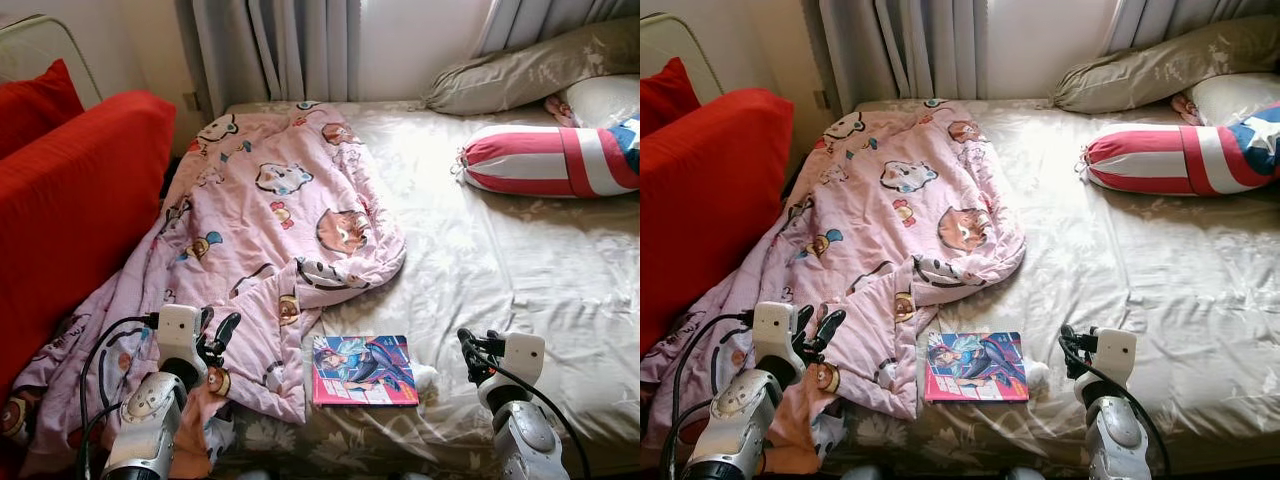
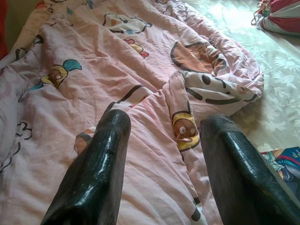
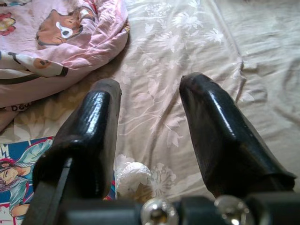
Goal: Clean up the room
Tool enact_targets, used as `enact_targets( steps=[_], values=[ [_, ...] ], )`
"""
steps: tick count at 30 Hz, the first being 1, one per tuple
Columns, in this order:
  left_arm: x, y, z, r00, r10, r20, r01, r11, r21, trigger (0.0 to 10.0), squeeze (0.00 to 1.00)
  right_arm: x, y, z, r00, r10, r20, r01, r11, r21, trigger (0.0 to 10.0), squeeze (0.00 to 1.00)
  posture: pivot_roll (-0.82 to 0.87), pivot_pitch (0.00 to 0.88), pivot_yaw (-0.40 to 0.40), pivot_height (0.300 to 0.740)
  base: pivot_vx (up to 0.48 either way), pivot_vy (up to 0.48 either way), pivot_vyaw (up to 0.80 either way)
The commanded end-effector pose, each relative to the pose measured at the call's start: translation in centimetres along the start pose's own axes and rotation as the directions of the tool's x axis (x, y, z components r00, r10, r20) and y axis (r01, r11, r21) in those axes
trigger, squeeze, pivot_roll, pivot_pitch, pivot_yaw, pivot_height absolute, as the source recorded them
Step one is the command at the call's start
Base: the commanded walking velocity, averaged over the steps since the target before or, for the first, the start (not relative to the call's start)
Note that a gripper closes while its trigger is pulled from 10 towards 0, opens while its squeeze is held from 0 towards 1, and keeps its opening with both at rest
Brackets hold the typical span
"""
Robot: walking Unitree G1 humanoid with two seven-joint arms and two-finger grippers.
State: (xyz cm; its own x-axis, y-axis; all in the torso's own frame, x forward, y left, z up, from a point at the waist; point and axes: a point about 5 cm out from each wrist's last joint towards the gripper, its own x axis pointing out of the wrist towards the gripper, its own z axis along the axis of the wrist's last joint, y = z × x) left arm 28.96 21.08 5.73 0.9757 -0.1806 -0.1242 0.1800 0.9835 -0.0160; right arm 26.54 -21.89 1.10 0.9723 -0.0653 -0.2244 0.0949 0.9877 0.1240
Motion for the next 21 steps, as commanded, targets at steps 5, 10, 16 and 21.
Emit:
enact_targets(
  steps=[5, 10, 16, 21],
  values=[
    [-0.1, -0.3, 0.4, 1.000, -0.020, 0.013, 0.020, 1.000, -0.001, 10.0, 0.00, -0.6, -0.4, -0.8, 1.000, -0.014, -0.021, 0.014, 1.000, -0.006, 10.0, 0.00, 0.07, 0.051, 0.011, 0.641, 0.000, 0.000, 0.00],
    [0.1, 0.1, 0.7, 1.000, -0.011, 0.016, 0.011, 1.000, 0.002, 10.0, 0.00, 0.0, 0.2, -0.7, 1.000, -0.009, -0.030, 0.009, 1.000, -0.003, 10.0, 0.00, 0.09, 0.049, 0.014, 0.641, 0.000, 0.000, 0.00],
    [1.3, 0.0, 1.4, 1.000, -0.007, 0.029, 0.007, 1.000, -0.002, 10.0, 0.00, 1.7, 0.7, 1.0, 1.000, 0.002, -0.009, -0.002, 1.000, -0.015, 10.0, 0.00, 0.09, 0.037, 0.021, 0.616, 0.000, 0.000, 0.00],
    [1.9, -1.1, 1.6, 0.999, -0.023, 0.039, 0.024, 1.000, -0.018, 10.0, 0.00, 2.3, 0.5, 2.2, 0.999, -0.005, 0.035, 0.005, 1.000, -0.015, 10.0, 0.00, 0.08, 0.051, 0.031, 0.616, 0.000, 0.000, 0.00]
  ],
)
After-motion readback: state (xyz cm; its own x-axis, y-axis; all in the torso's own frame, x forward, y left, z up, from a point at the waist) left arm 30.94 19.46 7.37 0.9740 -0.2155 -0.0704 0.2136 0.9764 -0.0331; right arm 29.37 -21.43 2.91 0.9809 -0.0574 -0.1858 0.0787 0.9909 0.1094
